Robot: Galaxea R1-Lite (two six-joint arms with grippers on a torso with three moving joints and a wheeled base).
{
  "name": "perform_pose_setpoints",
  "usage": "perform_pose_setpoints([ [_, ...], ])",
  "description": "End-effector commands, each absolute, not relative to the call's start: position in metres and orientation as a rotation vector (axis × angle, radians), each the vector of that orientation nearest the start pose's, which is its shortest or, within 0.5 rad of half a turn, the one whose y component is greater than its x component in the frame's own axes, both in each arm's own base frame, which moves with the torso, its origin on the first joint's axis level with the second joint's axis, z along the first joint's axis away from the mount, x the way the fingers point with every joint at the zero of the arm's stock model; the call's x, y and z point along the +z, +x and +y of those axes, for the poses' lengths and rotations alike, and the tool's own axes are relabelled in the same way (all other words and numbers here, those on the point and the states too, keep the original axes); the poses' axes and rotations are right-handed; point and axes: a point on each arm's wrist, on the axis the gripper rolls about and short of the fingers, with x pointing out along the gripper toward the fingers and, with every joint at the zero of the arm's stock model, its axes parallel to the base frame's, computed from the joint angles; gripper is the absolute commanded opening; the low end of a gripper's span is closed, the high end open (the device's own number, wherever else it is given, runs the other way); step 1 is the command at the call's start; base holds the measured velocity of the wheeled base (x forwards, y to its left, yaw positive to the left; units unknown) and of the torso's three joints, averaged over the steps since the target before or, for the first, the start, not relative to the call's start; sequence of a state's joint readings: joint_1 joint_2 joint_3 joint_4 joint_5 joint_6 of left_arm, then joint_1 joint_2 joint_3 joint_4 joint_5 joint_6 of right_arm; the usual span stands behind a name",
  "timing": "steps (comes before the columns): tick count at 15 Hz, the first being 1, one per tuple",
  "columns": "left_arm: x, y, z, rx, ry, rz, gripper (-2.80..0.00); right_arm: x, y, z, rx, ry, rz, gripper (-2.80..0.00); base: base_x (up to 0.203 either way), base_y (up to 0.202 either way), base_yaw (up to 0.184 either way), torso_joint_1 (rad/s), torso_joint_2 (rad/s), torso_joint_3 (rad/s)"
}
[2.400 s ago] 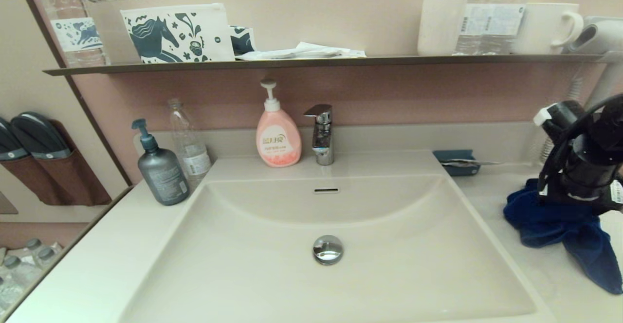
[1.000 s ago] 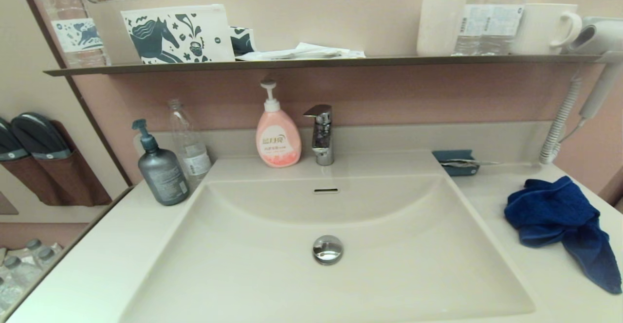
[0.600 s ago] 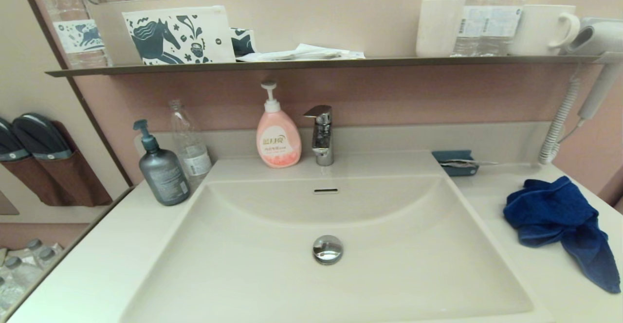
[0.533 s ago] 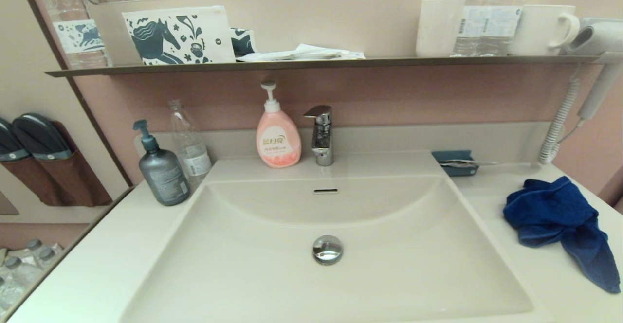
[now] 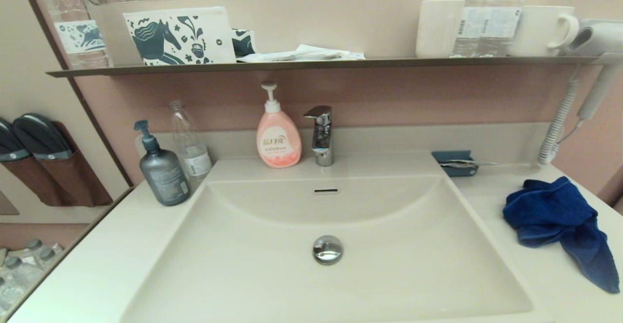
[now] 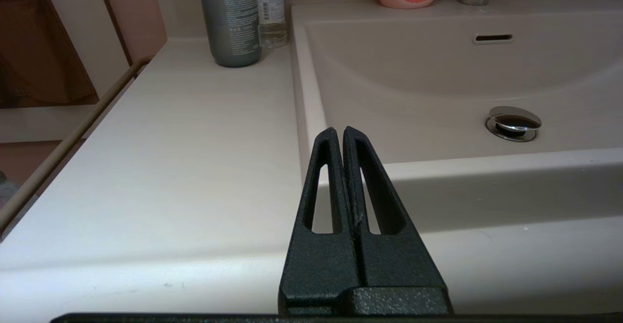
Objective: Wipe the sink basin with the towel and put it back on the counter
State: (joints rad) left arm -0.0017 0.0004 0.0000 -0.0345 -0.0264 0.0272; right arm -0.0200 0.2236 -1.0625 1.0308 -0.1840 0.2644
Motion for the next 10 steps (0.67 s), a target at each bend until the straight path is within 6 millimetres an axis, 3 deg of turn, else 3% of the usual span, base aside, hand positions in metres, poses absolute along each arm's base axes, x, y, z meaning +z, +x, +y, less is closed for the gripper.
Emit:
perform_pose_setpoints([
  [1, 0.079, -0.023, -0.001, -0.027, 0.027, -0.033, -2.8, 0.192, -0.131, -0.003, -0.192, 0.203, 0.018, -2.8, 0.0, 0.0, 0.0, 0.0, 0.0, 0.0],
  [6, 0.079, -0.023, -0.001, -0.027, 0.026, -0.034, -2.8, 0.14, -0.062, -0.004, -0.169, 0.119, -0.054, -2.8, 0.0, 0.0, 0.0, 0.0, 0.0, 0.0],
  [10, 0.079, -0.023, -0.001, -0.027, 0.026, -0.035, -2.8, 0.093, -0.028, -0.002, -0.094, -0.009, -0.07, -2.8, 0.0, 0.0, 0.0, 0.0, 0.0, 0.0],
])
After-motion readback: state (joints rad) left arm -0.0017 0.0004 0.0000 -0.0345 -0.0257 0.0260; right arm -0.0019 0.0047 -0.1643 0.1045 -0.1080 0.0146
